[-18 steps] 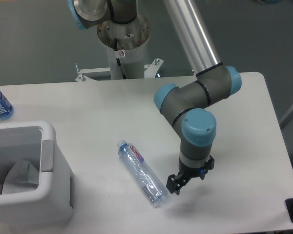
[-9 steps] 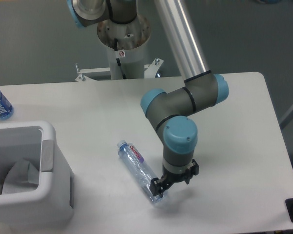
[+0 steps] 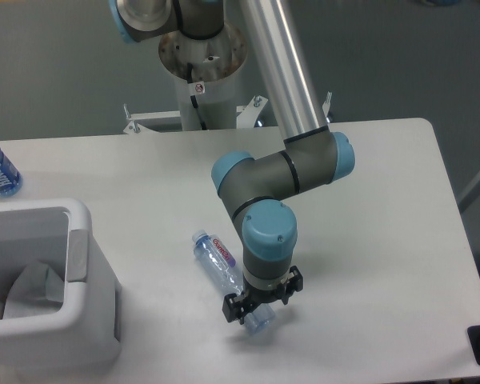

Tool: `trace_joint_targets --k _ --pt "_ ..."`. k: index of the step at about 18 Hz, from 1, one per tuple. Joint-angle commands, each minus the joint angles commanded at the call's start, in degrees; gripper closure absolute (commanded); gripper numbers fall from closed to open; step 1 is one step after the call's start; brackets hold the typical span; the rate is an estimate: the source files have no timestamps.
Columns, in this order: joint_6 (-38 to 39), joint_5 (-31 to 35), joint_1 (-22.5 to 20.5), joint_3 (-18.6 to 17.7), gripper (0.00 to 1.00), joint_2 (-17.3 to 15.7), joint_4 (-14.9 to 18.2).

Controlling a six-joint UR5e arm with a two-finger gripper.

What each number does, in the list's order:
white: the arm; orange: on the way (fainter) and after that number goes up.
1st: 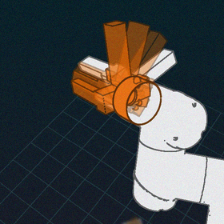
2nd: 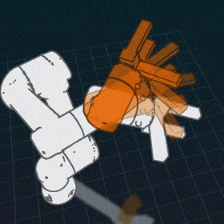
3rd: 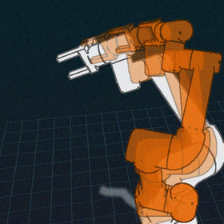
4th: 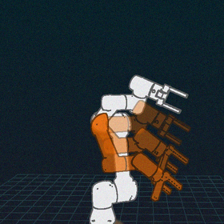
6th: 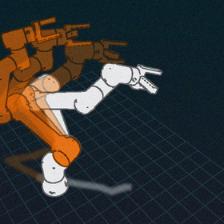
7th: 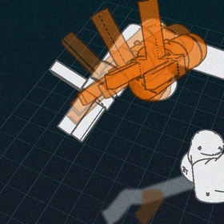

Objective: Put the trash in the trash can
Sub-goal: 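Lower the gripper around the bottle's middle and close on it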

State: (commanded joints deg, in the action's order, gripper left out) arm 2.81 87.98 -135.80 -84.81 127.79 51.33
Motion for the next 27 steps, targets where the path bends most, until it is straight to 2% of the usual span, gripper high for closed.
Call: trace_joint_targets --k 6,7,10,13,16,19,25,27 --pt "0.1 1.8 0.2 0.3 0.0 1.0 0.1" --pt "0.2 1.8 0.2 0.4 0.05 1.0 0.1" --pt "0.2 1.8 0.2 0.2 0.29 0.9 0.1" --pt "0.3 1.8 0.2 0.2 0.44 0.7 0.1" --pt "0.3 1.8 0.1 0.2 0.49 0.4 0.1" --pt "0.0 1.7 0.0 0.6 0.49 -0.1 0.1" --pt "-0.6 1.1 -1.1 1.4 0.52 -5.3 0.0" --pt "-0.9 1.1 -1.8 2.9 0.52 -7.1 0.0"
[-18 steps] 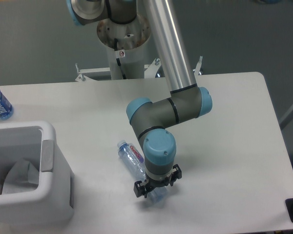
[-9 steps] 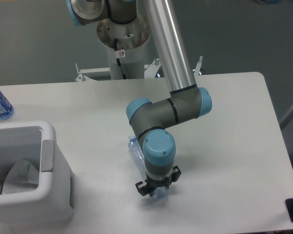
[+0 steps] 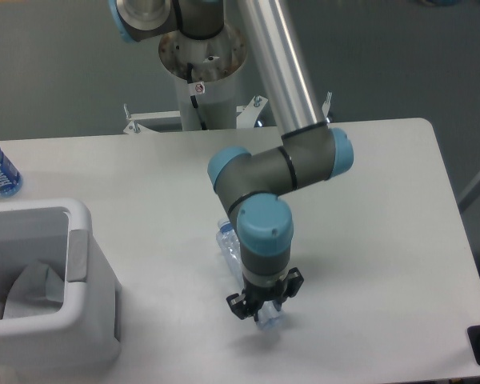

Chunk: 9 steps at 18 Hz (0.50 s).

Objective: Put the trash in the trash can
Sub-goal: 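Lower the gripper around the bottle's middle and close on it, then lift the bottle and carry it over the bin, lowering it inside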

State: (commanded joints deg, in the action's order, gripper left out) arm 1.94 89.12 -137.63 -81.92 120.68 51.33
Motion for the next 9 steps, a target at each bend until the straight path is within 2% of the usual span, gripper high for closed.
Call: trace_joint_targets --k 4,9 --pt "1.5 -1.4 -1.3 5.7 0.52 -1.1 -2.1" --pt "8.5 -3.8 -1.4 10.0 0.52 -7.4 -7.4"
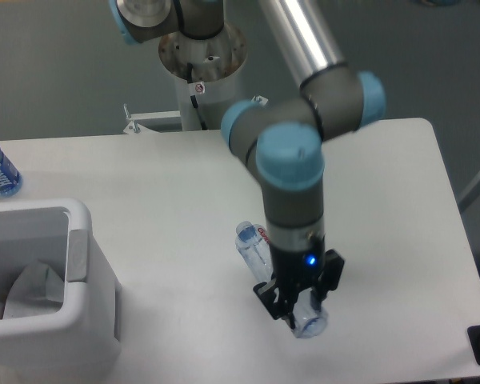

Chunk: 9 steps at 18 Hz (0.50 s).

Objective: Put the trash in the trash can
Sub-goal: 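Lift the bottle and carry it over the bin, lowering it inside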

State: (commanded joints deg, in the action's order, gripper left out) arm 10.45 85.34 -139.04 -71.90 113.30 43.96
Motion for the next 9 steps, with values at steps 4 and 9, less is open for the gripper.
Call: trace_joint_targets --k 4,9 --pt "0.2 0.0 2.0 3.0 0.52 -2.8 -2.4" --pt "-0.1 0.1 8.1 7.3 0.52 -3.5 -2.6"
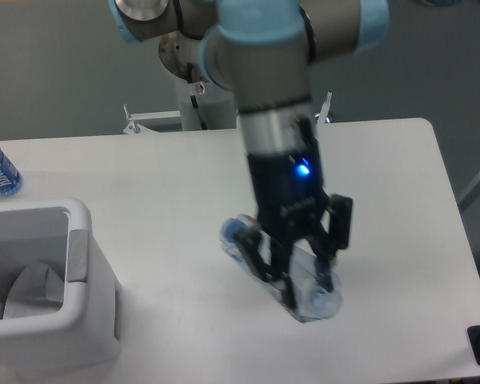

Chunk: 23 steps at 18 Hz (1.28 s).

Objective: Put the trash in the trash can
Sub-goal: 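Lift the bottle and carry it over the bin, lowering it inside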

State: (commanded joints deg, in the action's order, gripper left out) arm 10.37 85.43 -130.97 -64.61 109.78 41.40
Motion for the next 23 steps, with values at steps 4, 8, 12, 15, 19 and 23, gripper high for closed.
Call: trace_joint_targets --k 4,8,12,15,19,23 --pt "-0.1 0.0 6.3 1.1 0.52 -0.4 0.0" --pt "-0.2 -0.1 10.0 2.1 0.52 0.2 0.0" --pt "-0.1 -0.1 14.9 2.0 0.52 1.9 0.0" --pt "-0.3 -0.2 16.6 1.9 0.52 3.1 0.0" --pt "-1.9 -0.2 17.9 1.6 0.51 4.6 0.0" --pt "-5.1 0.1 17.9 1.6 0.0 4.8 0.0"
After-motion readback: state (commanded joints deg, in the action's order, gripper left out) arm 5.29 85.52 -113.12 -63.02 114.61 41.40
